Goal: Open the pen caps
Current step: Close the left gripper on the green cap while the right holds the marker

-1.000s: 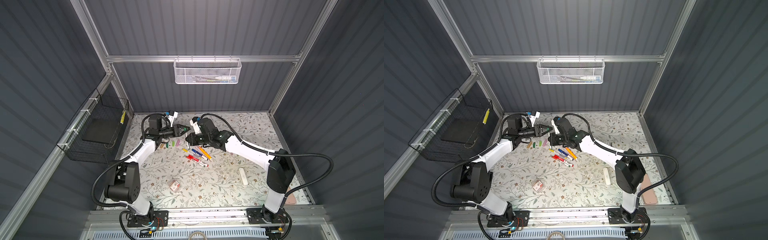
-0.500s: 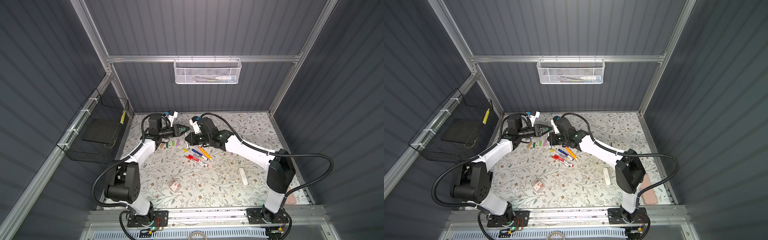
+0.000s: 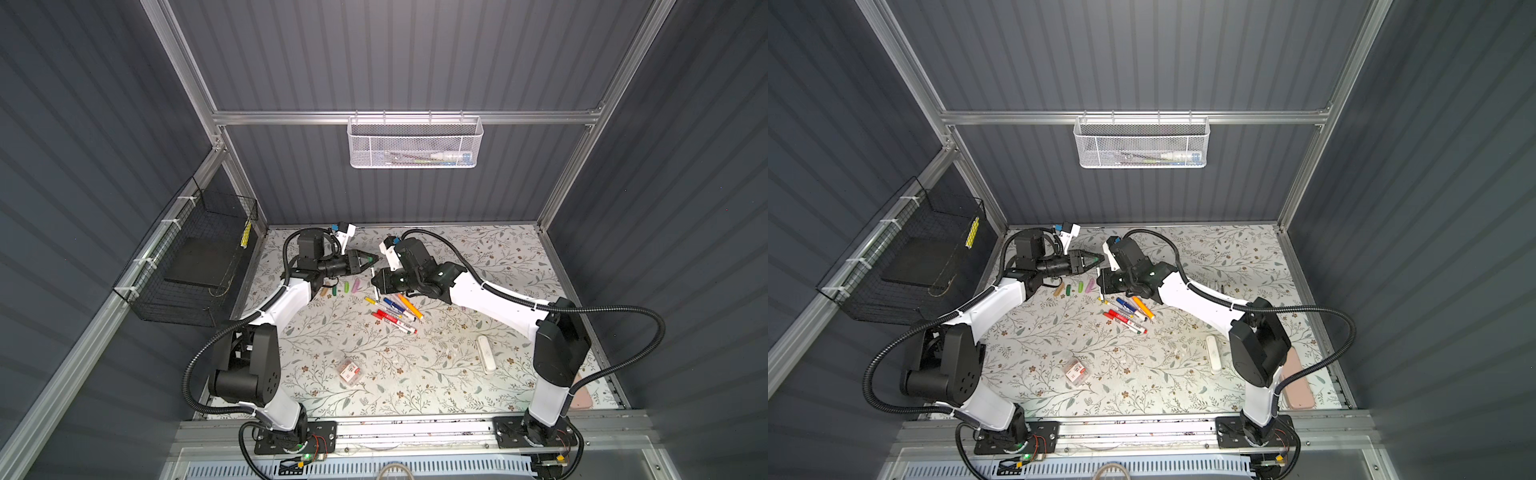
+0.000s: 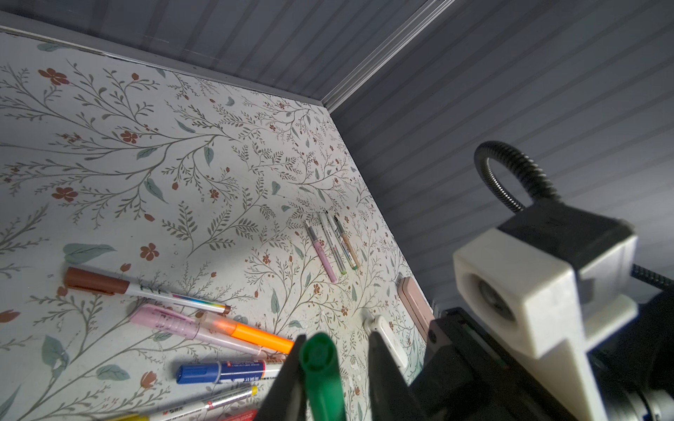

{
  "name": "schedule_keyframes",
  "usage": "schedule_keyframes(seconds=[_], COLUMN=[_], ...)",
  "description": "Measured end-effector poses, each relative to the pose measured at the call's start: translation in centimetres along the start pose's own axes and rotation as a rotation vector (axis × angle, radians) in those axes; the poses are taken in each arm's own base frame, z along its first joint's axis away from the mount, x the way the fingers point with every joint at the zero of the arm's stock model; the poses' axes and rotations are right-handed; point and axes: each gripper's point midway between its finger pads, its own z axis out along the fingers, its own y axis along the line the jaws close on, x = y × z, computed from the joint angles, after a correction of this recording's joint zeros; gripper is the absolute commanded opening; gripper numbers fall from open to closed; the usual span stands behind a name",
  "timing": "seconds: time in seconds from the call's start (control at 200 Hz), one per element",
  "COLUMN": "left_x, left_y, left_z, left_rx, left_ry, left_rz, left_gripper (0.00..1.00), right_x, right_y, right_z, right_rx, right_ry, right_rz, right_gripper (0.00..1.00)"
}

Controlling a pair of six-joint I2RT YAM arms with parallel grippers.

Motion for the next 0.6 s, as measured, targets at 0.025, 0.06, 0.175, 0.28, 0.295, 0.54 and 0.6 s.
schedule_keyframes(seconds=[0.025,0.06,0.175,0.28,0.295,0.54,0.6], left_x=[0.0,0.0,0.01,0.09,0.08,0.0,-0.03], left_y=[0.01,0.01,0.09,0.05,0.06,0.1,0.09], left_z=[0.0,0.0,0.0,-0.02,-0.02,-0.04,-0.04], left_rx=[0.0,0.0,-0.005,-0.003,-0.004,-0.009,-0.007], left_ry=[0.0,0.0,0.0,0.003,0.002,-0.002,-0.003], left_rz=[0.0,0.0,0.004,-0.001,0.001,0.004,0.003], left_gripper=[0.28,0.26,0.14,0.0,0.0,0.0,0.0], right_x=[0.01,0.02,0.13,0.25,0.3,0.27,0.23], right_y=[-0.01,-0.02,-0.1,-0.14,-0.18,-0.12,-0.1], right_z=[0.01,0.02,0.09,0.11,0.11,0.12,0.13], right_rx=[0.0,0.0,0.001,0.002,0.004,0.0,0.0], right_ry=[0.0,0.0,0.001,0.004,0.006,0.005,0.003], right_rz=[0.0,0.0,-0.002,-0.002,-0.001,-0.006,-0.005], right_gripper=[0.0,0.0,0.0,0.0,0.0,0.24,0.25])
